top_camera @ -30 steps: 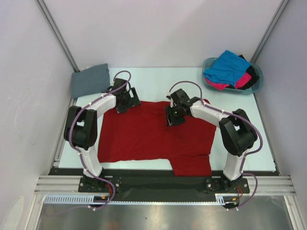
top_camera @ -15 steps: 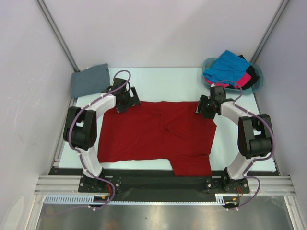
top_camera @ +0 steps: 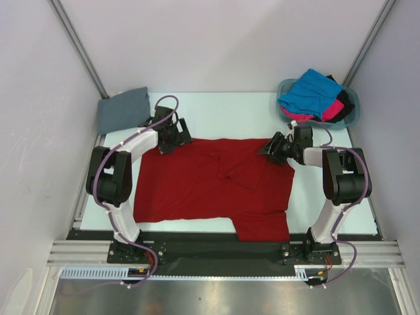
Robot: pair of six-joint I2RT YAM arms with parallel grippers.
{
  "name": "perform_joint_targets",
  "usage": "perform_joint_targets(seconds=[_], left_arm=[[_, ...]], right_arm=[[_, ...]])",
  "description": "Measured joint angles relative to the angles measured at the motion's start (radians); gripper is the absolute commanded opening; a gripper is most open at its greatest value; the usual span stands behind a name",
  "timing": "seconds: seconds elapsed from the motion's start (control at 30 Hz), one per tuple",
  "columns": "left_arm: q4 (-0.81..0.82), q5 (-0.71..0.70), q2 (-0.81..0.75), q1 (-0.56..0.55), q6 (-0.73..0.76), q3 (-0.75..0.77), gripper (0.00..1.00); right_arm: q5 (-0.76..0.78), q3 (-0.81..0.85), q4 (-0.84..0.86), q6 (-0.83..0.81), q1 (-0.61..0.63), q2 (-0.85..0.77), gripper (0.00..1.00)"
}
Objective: Fold and stack the t-shirts
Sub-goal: Fold the tshirt
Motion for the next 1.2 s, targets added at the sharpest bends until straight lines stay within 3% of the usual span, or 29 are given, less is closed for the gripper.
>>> perform_joint_targets(seconds=[0.07, 0.1, 0.17, 0.23, 0.33, 0.43, 0.57, 0.63, 0.73, 0.8, 0.93, 1.2], left_arm=[[-0.002, 0.000, 0.000, 0.000, 0.000, 0.000, 0.98], [-0.003, 0.000, 0.000, 0.000, 0.000, 0.000, 0.98], [-0.004, 0.000, 0.000, 0.000, 0.001, 0.000, 0.98], [-0.004, 0.000, 0.000, 0.000, 0.002, 0.000, 0.99], [-0.004, -0.001, 0.000, 0.000, 0.007, 0.000, 0.99], [-0.004, 0.000, 0.001, 0.000, 0.007, 0.000, 0.98], [-0.004, 0.001, 0.002, 0.000, 0.007, 0.001, 0.98], [-0.004, 0.001, 0.003, 0.000, 0.007, 0.002, 0.98], [-0.004, 0.002, 0.003, 0.000, 0.007, 0.001, 0.98], [-0.004, 0.001, 0.003, 0.000, 0.007, 0.001, 0.98], [-0.004, 0.002, 0.003, 0.000, 0.008, 0.002, 0.98], [-0.005, 0.005, 0.021, 0.000, 0.008, 0.007, 0.98]], right_arm=[[-0.009, -0.004, 0.019, 0.002, 0.000, 0.006, 0.47], [-0.012, -0.006, 0.024, 0.000, 0.000, 0.010, 0.37], [-0.013, -0.010, 0.023, 0.000, 0.000, 0.013, 0.31], [-0.011, -0.015, 0.021, -0.004, 0.000, 0.013, 0.30], [0.005, -0.018, -0.003, -0.017, 0.000, 0.006, 0.37], [0.041, -0.024, -0.054, -0.043, 0.002, -0.035, 0.35], [0.072, -0.027, -0.103, -0.071, 0.002, -0.103, 0.14], [0.082, -0.026, -0.116, -0.076, 0.002, -0.117, 0.10], [0.093, -0.026, -0.137, -0.082, 0.002, -0.121, 0.11], [0.094, -0.026, -0.154, -0.085, 0.002, -0.121, 0.28], [0.104, -0.026, -0.170, -0.096, 0.002, -0.121, 0.41], [0.121, -0.026, -0.180, -0.098, 0.002, -0.121, 0.39]])
